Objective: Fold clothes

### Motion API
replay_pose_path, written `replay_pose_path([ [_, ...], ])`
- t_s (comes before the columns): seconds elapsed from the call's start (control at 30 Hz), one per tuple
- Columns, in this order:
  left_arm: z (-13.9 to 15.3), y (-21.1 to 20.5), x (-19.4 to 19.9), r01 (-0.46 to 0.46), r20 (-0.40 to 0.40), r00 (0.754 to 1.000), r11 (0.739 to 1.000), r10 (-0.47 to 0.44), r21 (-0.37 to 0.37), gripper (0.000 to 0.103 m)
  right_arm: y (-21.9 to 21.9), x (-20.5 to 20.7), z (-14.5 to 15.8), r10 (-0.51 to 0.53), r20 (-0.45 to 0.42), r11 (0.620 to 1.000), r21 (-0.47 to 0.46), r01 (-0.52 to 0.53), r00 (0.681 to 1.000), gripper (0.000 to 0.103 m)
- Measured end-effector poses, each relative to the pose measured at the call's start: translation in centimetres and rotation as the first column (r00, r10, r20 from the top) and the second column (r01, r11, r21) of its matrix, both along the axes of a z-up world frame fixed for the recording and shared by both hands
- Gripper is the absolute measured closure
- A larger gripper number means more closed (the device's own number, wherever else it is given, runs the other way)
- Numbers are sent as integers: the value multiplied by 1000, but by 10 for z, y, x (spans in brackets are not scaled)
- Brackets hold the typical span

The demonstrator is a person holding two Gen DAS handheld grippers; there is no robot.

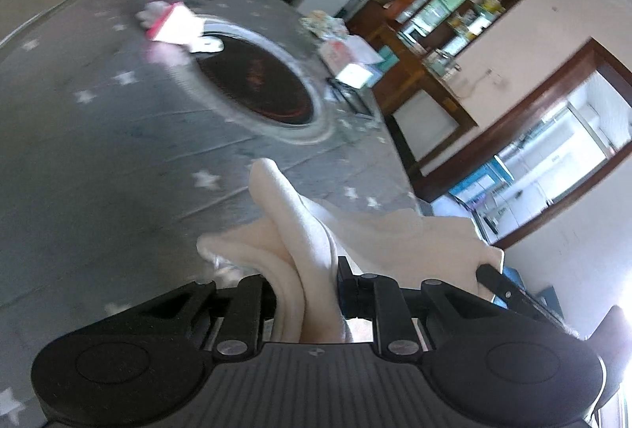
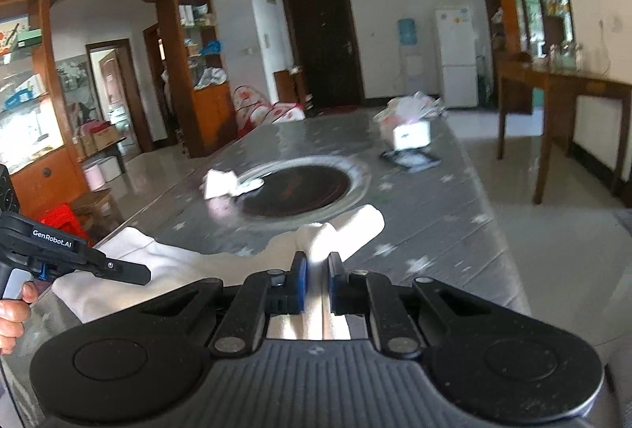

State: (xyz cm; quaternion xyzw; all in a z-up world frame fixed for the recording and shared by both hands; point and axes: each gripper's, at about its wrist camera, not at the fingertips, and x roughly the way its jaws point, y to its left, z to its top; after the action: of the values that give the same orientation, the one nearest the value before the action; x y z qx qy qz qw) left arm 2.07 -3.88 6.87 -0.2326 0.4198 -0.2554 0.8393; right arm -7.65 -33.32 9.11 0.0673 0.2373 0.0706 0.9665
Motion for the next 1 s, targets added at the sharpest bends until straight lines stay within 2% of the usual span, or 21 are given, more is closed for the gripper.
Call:
replay_pose_path([
  [0.27,13,-59,6,79,32,996,996,-80,34,84,-38,-9,19,-92,21,993,-66,93,996,94],
  [0.57,8,-111,18,129,31,991,986,-133,109,84,-70,-2,9,-161,1,981,-107,160,987,96],
  [0.7,2,-125,21,145,36,988,979,-151,140,84,-78,4,0,-179,-14,978,-113,176,984,101],
  [0.83,-17,-128,29,143,-4,989,973,-145,180,83,-80,9,-13,-193,-35,974,-130,187,981,100],
  [1.0,-30,-120,35,128,-41,992,974,-122,186,82,-78,15,-30,-180,-92,977,-136,167,979,98],
])
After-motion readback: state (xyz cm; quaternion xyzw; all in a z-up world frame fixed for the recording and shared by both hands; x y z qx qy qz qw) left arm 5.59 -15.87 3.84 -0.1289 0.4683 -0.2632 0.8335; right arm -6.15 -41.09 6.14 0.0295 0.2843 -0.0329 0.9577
